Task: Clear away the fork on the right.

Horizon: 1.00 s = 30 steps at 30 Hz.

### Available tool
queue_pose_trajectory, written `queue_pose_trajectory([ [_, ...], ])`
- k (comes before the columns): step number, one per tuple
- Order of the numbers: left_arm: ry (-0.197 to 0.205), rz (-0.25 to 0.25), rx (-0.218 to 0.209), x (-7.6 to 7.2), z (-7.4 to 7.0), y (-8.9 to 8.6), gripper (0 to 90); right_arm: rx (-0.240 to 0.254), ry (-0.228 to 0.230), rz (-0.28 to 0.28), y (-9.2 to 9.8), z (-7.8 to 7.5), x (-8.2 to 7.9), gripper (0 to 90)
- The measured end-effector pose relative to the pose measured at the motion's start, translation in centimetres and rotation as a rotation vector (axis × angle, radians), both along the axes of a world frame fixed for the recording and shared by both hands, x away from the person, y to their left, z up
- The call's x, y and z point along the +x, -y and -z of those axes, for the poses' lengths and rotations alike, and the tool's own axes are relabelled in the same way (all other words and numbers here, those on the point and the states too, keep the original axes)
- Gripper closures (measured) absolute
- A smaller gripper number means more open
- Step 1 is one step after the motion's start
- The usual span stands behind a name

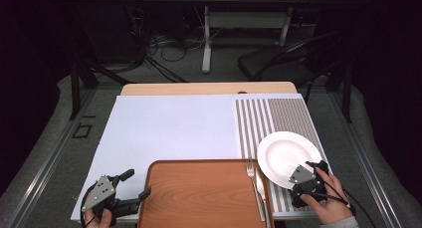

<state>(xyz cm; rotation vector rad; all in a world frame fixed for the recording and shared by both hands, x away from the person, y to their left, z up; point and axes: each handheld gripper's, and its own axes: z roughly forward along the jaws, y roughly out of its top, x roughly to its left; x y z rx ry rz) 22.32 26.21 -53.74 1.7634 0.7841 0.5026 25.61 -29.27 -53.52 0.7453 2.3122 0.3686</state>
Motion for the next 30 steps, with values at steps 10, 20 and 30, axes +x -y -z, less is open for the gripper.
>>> queue_pose_trajectory([
  [10,0.000,-0.001,-0.001,0.02,0.02,0.06,16.0,-0.056,0.009,0.024,0.17,0.53,0.40,0.0],
  [20,0.002,0.001,0.000,0.04,0.03,0.08,16.0,-0.081,0.019,-0.019,0.15,0.79,0.62,0.0],
  [30,-0.003,0.002,0.000,0.05,0.05,0.16,16.0,-0.051,0.028,-0.016,0.43,0.94,0.59,0.0],
])
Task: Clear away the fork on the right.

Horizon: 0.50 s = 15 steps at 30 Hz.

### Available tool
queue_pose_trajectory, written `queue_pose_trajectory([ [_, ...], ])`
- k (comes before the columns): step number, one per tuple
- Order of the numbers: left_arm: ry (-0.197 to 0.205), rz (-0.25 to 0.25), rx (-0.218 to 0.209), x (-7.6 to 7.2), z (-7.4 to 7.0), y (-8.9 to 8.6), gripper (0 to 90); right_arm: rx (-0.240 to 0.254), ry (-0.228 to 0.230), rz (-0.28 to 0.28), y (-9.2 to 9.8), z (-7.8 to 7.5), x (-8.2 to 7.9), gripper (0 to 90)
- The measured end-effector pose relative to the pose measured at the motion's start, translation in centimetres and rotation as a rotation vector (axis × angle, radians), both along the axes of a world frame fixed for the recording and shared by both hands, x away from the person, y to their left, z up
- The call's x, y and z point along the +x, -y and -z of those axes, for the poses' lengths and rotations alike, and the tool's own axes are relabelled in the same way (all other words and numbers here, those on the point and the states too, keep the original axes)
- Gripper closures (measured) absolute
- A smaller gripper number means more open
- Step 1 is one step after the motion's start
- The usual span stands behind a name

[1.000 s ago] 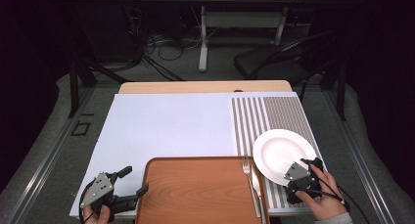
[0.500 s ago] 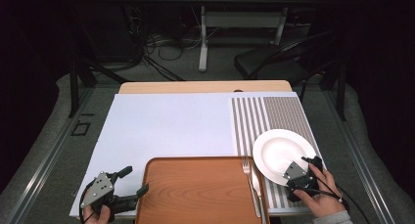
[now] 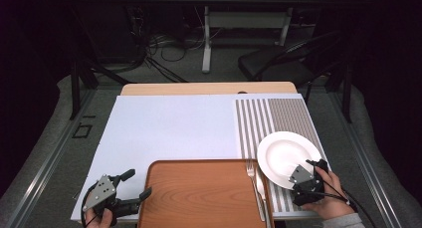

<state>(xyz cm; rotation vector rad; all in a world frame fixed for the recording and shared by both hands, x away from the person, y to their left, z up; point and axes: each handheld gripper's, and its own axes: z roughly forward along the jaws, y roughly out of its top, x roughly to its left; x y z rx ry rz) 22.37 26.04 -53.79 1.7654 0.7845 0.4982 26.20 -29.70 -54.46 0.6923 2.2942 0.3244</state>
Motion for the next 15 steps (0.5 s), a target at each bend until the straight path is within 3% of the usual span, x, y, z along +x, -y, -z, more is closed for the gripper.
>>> queue_pose_trajectory([
  [9,-0.002,-0.001,0.001,0.07,0.03,-0.02,16.0,-0.041,0.034,-0.023,-0.36,0.00,0.01,0.0],
  [15,-0.002,-0.003,0.003,0.08,0.03,0.01,16.0,-0.032,0.040,-0.008,-0.45,0.05,0.23,0.2],
])
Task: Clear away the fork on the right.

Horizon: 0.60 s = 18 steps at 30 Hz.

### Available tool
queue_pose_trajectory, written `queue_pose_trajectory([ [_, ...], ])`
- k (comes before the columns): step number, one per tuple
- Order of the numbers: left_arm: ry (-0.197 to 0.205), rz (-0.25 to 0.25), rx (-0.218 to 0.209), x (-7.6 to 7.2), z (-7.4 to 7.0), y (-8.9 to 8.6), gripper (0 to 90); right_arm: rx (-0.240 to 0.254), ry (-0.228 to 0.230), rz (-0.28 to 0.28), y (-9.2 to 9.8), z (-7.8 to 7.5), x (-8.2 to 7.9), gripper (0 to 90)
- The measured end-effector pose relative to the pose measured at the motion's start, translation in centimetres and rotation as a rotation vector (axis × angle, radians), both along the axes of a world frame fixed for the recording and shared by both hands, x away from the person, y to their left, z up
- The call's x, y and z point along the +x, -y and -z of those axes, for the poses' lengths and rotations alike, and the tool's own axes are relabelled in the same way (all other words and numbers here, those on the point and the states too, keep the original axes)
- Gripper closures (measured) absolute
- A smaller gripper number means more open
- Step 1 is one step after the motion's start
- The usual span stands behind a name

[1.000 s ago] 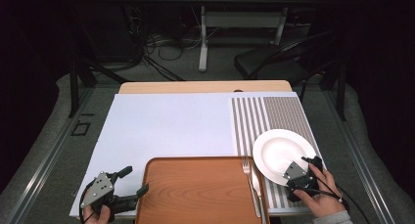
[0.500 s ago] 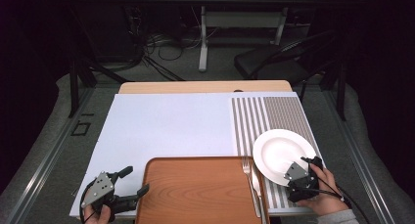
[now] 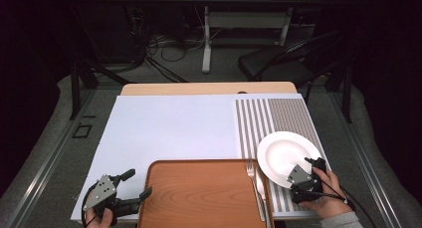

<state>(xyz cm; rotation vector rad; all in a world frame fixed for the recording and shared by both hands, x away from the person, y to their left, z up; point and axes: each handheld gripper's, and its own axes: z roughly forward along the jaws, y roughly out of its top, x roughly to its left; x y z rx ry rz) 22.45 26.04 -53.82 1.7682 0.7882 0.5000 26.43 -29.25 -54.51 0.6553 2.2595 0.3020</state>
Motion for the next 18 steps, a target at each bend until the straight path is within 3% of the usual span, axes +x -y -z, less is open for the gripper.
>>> queue_pose_trajectory([
  [18,-0.001,0.000,0.003,0.01,-0.01,-0.03,16.0,0.017,0.020,0.001,0.06,0.13,0.29,2.4],
])
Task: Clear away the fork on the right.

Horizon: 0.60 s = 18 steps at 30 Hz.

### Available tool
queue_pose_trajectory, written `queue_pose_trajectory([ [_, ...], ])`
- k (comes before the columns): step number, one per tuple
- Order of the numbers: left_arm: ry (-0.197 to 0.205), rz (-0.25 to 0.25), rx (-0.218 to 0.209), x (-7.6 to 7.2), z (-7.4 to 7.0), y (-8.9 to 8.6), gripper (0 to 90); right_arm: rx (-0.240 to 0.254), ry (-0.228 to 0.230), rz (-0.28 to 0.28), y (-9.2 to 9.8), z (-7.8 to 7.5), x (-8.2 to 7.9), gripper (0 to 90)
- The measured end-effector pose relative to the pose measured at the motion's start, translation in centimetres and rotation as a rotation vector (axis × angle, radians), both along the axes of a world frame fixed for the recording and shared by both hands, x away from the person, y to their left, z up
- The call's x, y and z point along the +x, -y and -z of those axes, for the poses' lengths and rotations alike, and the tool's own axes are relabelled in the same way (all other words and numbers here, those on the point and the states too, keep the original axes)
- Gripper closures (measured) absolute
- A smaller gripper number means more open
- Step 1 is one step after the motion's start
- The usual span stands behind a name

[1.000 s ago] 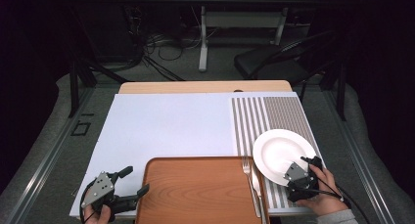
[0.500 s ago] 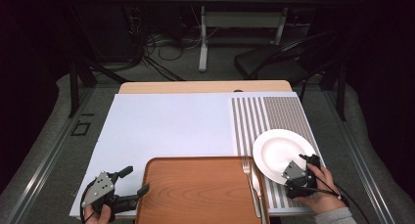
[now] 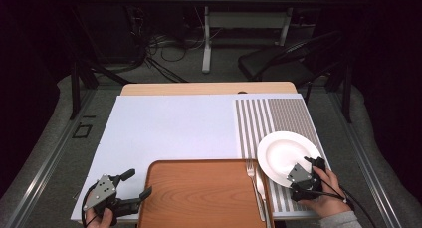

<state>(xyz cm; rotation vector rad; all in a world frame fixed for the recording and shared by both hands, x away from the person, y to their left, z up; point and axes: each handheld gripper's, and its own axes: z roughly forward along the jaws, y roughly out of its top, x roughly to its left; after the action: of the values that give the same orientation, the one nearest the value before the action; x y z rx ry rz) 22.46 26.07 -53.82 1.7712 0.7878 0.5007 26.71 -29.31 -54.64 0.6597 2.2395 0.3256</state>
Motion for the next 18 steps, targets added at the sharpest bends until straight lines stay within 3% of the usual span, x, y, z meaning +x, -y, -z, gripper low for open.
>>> queue_pose_trajectory([
  [18,0.001,0.000,-0.001,0.02,0.03,0.00,16.0,-0.004,0.025,0.019,-0.05,-0.34,0.18,12.0],
])
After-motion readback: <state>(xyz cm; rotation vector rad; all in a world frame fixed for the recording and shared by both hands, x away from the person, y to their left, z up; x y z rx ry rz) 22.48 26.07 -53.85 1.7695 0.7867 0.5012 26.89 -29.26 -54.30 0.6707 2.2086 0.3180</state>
